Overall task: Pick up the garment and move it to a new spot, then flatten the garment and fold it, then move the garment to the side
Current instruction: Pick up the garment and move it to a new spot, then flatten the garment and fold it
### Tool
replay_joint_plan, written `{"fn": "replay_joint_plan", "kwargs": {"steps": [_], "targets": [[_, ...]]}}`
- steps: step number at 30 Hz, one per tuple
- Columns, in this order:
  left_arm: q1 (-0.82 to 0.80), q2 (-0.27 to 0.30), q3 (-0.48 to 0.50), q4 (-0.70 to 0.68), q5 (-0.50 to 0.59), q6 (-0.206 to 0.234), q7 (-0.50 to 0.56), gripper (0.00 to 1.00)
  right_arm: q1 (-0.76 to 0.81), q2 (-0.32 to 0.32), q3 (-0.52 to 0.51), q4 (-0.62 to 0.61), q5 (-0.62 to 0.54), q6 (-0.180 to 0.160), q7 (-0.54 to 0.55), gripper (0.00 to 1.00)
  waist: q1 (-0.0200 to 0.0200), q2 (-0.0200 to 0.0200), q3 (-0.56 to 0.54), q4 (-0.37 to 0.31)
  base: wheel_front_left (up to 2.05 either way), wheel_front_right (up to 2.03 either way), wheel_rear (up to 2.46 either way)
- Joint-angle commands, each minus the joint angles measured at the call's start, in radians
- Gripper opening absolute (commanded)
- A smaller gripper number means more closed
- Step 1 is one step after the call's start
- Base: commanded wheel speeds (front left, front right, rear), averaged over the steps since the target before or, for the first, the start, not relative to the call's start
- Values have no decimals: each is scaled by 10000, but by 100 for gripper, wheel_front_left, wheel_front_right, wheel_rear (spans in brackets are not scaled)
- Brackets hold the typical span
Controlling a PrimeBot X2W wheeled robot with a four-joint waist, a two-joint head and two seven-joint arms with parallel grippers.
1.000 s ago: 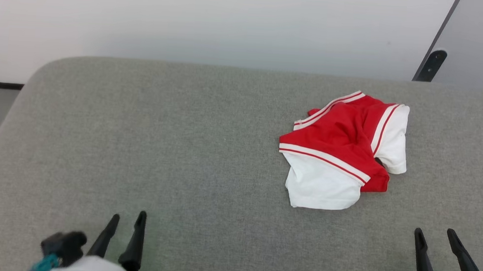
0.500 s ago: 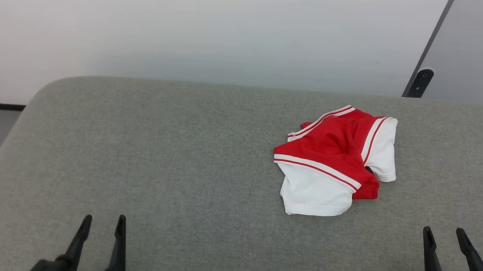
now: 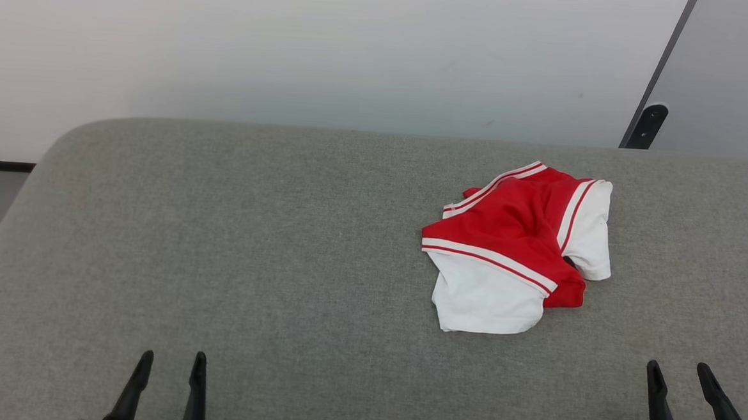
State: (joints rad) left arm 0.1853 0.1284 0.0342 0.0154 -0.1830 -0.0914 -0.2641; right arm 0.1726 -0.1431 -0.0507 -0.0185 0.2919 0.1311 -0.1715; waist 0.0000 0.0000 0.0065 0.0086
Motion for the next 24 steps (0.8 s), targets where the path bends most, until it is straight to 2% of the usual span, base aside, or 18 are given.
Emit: {"fn": "replay_joint_plan", "kwargs": {"steps": [1,16,24], "targets": [[14,-43,67,23,74,-72,-3,100,-42,7,33,25,-25,-7,-26,100,0,0,-9,14,0,0,0],[16,-343,291,54,378,-326,-4,100,-164,35,193,147,29,-7,-107,100,0,0,66,56,0,0,0],[-95,-493,95,210,324,-381,-4,100,-368,-38,289,292,-14,-7,60,100,0,0,99,125,0,0,0]]}}
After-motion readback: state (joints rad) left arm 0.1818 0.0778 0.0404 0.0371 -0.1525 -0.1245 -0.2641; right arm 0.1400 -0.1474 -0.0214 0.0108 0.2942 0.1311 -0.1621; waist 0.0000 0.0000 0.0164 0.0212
